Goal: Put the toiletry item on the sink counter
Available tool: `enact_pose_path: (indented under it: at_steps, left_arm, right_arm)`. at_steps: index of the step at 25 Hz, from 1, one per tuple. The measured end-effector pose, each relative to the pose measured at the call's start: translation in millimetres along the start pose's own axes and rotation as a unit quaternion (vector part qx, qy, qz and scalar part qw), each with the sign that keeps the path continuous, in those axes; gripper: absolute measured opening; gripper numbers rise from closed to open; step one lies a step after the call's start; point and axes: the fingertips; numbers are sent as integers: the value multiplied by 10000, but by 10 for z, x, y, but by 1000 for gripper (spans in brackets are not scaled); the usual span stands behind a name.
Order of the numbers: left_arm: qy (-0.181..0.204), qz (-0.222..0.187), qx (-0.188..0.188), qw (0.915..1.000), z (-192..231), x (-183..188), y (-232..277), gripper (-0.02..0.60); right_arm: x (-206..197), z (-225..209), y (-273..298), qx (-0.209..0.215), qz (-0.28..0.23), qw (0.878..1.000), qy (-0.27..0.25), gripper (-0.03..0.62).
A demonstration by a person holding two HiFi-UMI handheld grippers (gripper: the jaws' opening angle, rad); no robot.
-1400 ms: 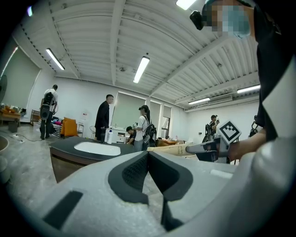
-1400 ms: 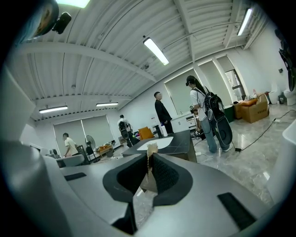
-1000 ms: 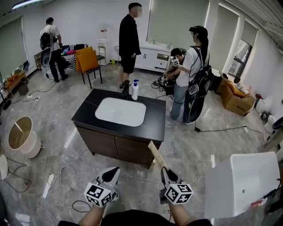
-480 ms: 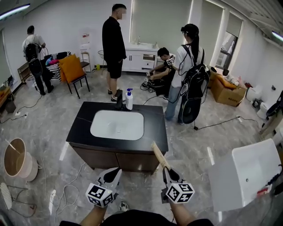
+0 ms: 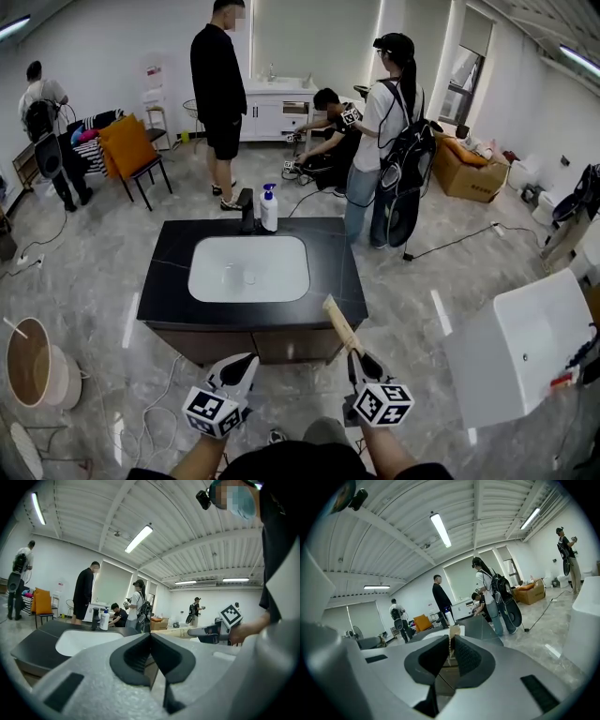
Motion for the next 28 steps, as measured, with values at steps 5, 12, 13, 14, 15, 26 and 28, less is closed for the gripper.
enact_pose_path:
  at_steps: [5,12,13,14,15,26,28]
  left_arm:
    - [-59,80,-54,9999,149,-55,135,8]
    - [-99,55,135,9998,320,22,510,8]
    - [-110,49,172,9998,340,30,578,8]
    - [-113,45,205,9997,358,40,654,8]
    - [-111,42,238,9996,376,54,735,8]
    - [-82,98,520,9986,405,152,1527,8]
    - [-111,141,562,9983,398,138,1641,8]
  right_arm:
    - [-14,-106,202,-131,55,9999,18,40]
    - [137,-424,641,-91,209,9997,-72,40]
    - [163,-490,712,-84,237,9996,-90,40]
    - [194,-562,787,-77,260,9996,-108,40]
    - [231,-633,867,-66,279,9995,-122,40]
    - [432,-1366,1549,36,551,9984,-153,40]
    - [450,-1487,1670,37,628,9978,-192,40]
Point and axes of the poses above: the fingertips, and each gripper's own axes: y forward along the fingers, z to its left, x out of its top, and after that the axes turned 12 degrees about x, right-handed
